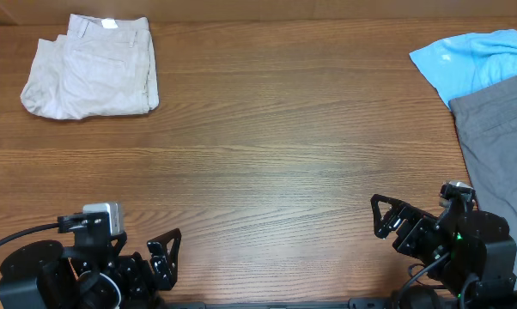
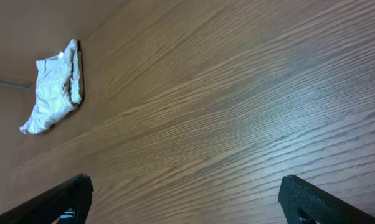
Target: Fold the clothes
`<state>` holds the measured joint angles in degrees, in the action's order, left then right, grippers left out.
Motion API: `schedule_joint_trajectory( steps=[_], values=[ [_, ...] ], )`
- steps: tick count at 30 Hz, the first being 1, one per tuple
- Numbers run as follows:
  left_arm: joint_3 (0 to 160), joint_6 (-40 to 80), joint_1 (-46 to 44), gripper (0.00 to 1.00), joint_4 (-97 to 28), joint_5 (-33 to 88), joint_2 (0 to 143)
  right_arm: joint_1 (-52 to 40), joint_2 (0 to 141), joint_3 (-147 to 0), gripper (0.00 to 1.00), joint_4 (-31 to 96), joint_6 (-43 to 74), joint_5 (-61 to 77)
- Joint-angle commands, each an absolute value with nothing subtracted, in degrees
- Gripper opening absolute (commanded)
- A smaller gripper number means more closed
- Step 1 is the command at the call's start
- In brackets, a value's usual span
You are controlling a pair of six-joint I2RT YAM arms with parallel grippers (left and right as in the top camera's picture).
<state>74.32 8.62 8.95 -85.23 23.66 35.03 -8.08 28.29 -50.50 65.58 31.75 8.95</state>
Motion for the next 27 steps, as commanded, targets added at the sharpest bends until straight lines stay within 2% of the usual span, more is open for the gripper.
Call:
schedule_joint_trajectory(
  steps=[1,15,22,27],
  values=[
    [74.0,9.2,8.5,1.0,-85.2,22.0,34.8,-8.3,28.3,-51.3,1.0,65.2,32.0,8.6],
    [74.0,9.2,8.5,1.0,-85.3,22.0,34.8,-8.3,28.3,-51.3,1.0,65.2,32.0,8.6],
    [74.0,8.9,8.4,1.0,-86.4,17.0,34.7,-8.3,28.3,-51.3,1.0,65.2,32.0,8.6],
    [74.0,15.0,7.0,1.0,-88.6,19.3,33.9,-8.3,28.3,-51.3,1.0,65.2,32.0,8.6]
  ],
)
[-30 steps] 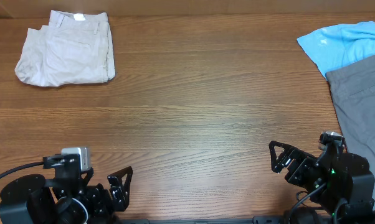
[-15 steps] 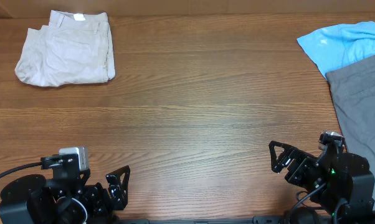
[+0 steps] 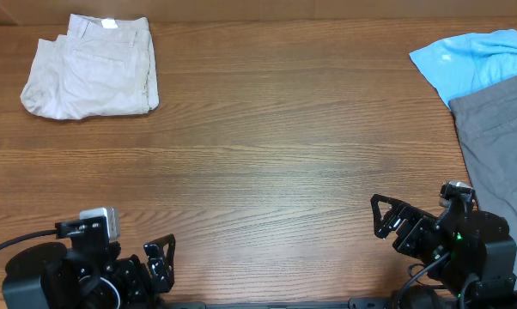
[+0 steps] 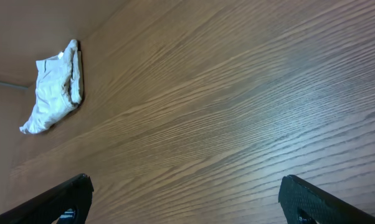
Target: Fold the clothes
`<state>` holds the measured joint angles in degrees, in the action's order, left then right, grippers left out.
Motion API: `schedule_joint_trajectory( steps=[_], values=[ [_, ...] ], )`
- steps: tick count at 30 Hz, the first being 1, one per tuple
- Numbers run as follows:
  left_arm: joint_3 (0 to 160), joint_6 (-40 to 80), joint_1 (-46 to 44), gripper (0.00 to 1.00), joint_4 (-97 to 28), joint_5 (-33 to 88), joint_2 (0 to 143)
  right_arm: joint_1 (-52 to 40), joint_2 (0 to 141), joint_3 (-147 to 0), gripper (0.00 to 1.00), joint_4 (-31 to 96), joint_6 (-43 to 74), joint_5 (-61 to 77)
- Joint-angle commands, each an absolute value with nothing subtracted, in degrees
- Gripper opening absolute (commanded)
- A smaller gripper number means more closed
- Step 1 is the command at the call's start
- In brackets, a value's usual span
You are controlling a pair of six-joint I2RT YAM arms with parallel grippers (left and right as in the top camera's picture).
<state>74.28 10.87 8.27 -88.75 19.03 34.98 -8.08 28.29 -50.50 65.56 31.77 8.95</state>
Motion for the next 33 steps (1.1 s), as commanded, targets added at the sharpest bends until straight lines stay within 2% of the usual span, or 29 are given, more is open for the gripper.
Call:
schedule_joint_trajectory(
  steps=[1,5,12,23,27,33],
  values=[
    [73.9,15.5,6.1,1.0,-87.8,19.3,33.2,-8.3,28.3,-51.3,1.0,65.2,32.0,8.6],
    [70.9,15.1,4.2,1.0,-82.0,19.3,28.2,-8.3,28.3,-51.3,1.0,65.2,32.0,8.6],
    [54.8,13.9,3.6,1.0,-67.9,19.3,15.2,-8.3,28.3,-51.3,1.0,65.2,32.0,8.6],
    [24.8,18.5,-1.1,1.0,-33.3,20.7,3.5,-8.3,28.3,-51.3,1.0,65.2,32.0,8.6],
    [18.1,18.5,-2.5,1.0,-24.6,15.5,2.4,-8.3,28.3,-51.3,1.0,65.2,32.0,8.6],
    [12.0,18.4,-3.4,1.0,-21.2,5.3,1.0,-8.3,28.3,-51.3,1.0,65.2,32.0,8.6]
  ],
)
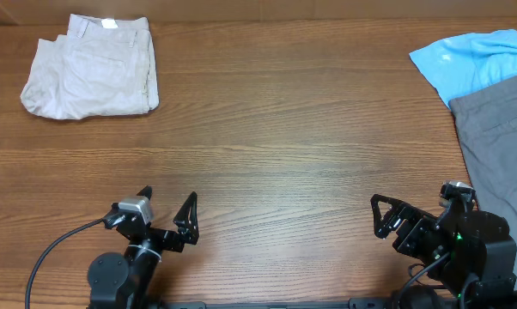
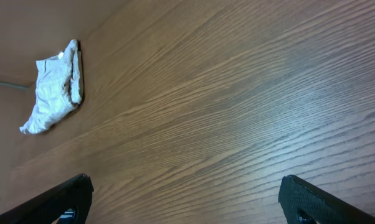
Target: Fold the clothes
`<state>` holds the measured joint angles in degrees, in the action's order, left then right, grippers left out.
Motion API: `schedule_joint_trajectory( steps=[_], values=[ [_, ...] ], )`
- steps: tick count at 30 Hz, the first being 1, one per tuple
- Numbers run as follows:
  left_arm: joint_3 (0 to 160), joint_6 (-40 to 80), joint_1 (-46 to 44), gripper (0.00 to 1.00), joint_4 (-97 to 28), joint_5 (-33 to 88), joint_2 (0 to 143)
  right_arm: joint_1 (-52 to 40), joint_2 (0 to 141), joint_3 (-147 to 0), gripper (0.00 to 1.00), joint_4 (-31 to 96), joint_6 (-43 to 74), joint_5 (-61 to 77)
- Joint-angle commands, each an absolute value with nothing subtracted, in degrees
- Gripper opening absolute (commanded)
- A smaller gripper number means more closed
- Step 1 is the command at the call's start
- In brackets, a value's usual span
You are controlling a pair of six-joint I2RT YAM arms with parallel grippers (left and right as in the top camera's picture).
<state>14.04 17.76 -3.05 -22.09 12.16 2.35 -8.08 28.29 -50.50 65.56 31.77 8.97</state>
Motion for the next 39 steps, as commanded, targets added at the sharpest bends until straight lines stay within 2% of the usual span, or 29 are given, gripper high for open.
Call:
schedule_joint_trajectory(
  steps=[1,10,21,26,39],
  values=[
    [11.0,18.4,-3.4,1.0,-20.6,3.7,0.6,-8.3,28.3,-51.3,1.0,65.2,32.0,8.6],
    [3.9,15.6,-3.4,1.0,-13.0,1.9,0.2,-8.3,28.3,-51.3,1.0,65.2,32.0,8.6],
    [0.3,2.7,-2.5,1.0,2.4,7.4,0.2,-8.3,28.3,-51.3,1.0,65.2,32.0,8.6],
    [0.3,0.4,-2.2,1.0,5.5,6.9,0.2,-8.3,28.3,-51.3,1.0,65.2,32.0,8.6],
    [0.3,-1.3,-0.4,1.0,-3.8,6.9,0.2,-8.3,28.3,-51.3,1.0,65.2,32.0,8.6]
  ],
)
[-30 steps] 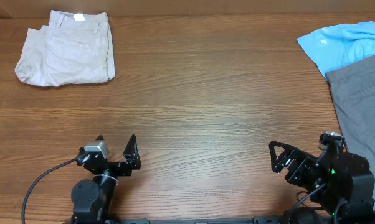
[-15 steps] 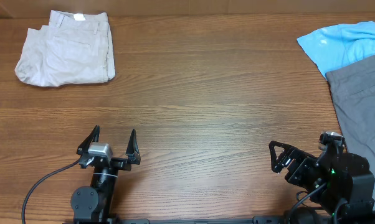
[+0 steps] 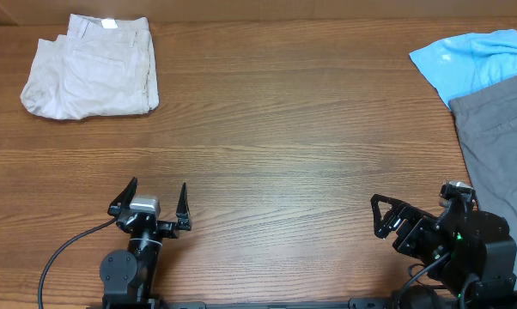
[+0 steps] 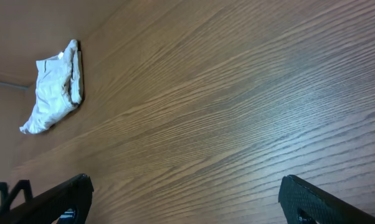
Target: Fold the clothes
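Folded beige shorts (image 3: 91, 67) lie at the far left of the table; the right wrist view shows them small at its upper left (image 4: 53, 87). A blue shirt (image 3: 477, 60) is bunched at the far right, with grey trousers (image 3: 499, 146) spread below it along the right edge. My left gripper (image 3: 149, 199) stands open near the front left, fingers pointing away from me, holding nothing. My right gripper (image 3: 380, 216) is open near the front right, empty over bare wood, its fingertips (image 4: 63, 196) wide apart.
The wooden table (image 3: 276, 146) stretches between the two piles of clothes. A black cable (image 3: 65, 253) trails from the left arm at the front edge.
My left gripper has turned slightly and shifted a little left, its open fingers now pointing straight up the table. The right arm and the clothes have not moved.
At first the left arm was folded low at the front left corner with its gripper open. It then dropped a little lower. Later it stood further right with fingers raised, and now points up the table. The right arm stayed still throughout.
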`<state>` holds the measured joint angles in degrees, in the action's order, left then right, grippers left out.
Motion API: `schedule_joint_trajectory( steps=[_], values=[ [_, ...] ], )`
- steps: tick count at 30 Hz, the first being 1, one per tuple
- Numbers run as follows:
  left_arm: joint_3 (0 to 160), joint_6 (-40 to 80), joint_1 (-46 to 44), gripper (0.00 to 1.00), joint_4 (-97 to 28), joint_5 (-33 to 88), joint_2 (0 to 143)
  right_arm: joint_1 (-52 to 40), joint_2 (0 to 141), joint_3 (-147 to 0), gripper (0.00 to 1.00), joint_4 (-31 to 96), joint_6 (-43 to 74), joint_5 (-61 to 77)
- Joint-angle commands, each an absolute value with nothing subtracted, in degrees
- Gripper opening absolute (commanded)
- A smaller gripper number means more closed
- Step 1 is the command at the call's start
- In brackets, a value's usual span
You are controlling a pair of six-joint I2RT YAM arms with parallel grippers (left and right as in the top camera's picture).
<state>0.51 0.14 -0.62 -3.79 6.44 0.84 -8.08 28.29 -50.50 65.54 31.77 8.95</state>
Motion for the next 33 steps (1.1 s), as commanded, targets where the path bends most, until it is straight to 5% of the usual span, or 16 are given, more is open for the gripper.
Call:
schedule_joint_trajectory(
  steps=[1,33],
  values=[
    [0.3,-1.3,-0.4,1.0,-3.8,6.9,0.2,-8.3,28.3,-51.3,1.0,65.2,32.0,8.6],
    [0.3,-1.3,-0.4,1.0,-3.8,6.9,0.2,-8.3,28.2,-51.3,1.0,65.2,32.0,8.6]
  ],
)
